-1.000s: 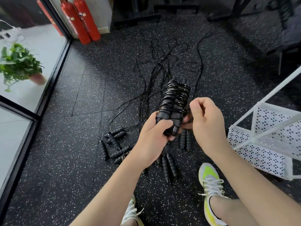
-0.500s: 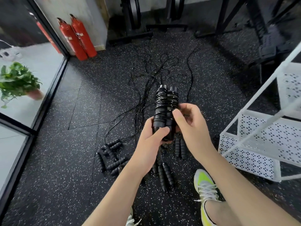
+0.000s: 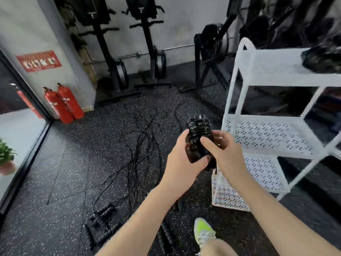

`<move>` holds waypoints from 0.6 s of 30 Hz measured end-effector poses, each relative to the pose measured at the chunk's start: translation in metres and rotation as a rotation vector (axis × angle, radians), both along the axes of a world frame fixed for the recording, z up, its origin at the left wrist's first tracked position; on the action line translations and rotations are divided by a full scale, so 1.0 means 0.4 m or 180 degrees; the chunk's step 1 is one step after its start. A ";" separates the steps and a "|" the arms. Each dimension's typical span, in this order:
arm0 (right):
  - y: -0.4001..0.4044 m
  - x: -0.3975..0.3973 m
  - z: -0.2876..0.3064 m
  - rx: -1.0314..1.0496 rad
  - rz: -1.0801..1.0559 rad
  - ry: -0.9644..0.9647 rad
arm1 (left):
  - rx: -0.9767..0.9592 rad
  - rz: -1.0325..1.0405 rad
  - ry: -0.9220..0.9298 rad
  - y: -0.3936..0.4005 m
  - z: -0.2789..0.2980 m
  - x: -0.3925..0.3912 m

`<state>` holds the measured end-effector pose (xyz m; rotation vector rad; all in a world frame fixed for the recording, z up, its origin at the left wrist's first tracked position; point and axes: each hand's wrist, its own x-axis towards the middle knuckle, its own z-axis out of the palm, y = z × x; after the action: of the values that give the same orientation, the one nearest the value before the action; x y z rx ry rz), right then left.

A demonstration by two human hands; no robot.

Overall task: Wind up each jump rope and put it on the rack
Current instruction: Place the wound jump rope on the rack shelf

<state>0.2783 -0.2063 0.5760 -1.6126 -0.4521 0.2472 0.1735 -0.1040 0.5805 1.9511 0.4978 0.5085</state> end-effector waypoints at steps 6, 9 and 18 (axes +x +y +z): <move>-0.184 0.092 0.173 -0.0047 -0.0368 -0.0456 | 0.0132 -0.0416 -0.0172 -0.156 0.179 0.108; -0.262 0.153 0.258 -0.0106 -0.0520 -0.0744 | 0.0282 -0.0515 -0.0190 -0.220 0.267 0.180; -0.376 0.385 0.435 -0.0604 -0.0869 -0.1440 | 0.0053 -0.0519 -0.0281 -0.308 0.447 0.483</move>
<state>0.4323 -0.3569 0.7502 -1.8992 -0.5557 -0.2965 0.3665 -0.2270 0.7594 1.9563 0.2764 0.4932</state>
